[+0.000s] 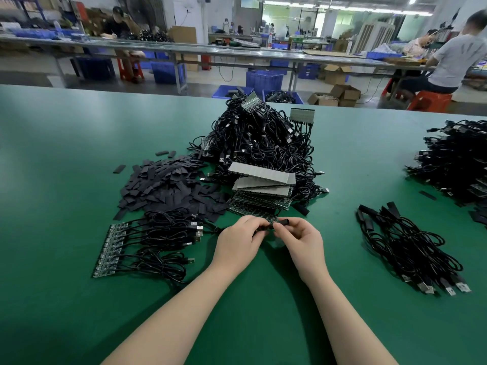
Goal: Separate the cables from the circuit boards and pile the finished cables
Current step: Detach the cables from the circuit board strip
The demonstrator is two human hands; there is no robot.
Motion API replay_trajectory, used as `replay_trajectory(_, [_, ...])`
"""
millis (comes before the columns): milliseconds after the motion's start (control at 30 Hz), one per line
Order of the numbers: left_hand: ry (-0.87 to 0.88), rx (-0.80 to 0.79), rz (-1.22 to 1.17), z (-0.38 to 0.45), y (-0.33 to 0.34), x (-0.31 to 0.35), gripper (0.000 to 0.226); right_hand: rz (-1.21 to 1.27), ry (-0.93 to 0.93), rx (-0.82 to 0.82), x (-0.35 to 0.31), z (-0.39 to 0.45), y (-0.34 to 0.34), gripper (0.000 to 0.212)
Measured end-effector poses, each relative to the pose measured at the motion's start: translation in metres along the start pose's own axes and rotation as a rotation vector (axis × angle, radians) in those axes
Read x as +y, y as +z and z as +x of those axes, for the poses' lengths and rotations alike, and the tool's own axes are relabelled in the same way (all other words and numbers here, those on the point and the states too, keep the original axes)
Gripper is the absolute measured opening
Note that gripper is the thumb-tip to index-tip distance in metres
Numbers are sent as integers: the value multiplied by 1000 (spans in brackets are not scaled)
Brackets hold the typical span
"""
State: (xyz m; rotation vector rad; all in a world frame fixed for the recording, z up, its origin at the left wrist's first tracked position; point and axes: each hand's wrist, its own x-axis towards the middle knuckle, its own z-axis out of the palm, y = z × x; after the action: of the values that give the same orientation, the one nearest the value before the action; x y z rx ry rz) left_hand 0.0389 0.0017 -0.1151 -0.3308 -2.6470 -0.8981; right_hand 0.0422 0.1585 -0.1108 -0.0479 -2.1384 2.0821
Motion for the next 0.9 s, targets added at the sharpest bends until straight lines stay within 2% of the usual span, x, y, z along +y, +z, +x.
replay_trajectory(533, [16,-12,-23,-1,0,-1,21,-40,0,-21,-1,-1,1,13])
replay_trajectory(900, [57,12,-66,-3,-2,2,32,8,19,-58,-2,-2,-1,13])
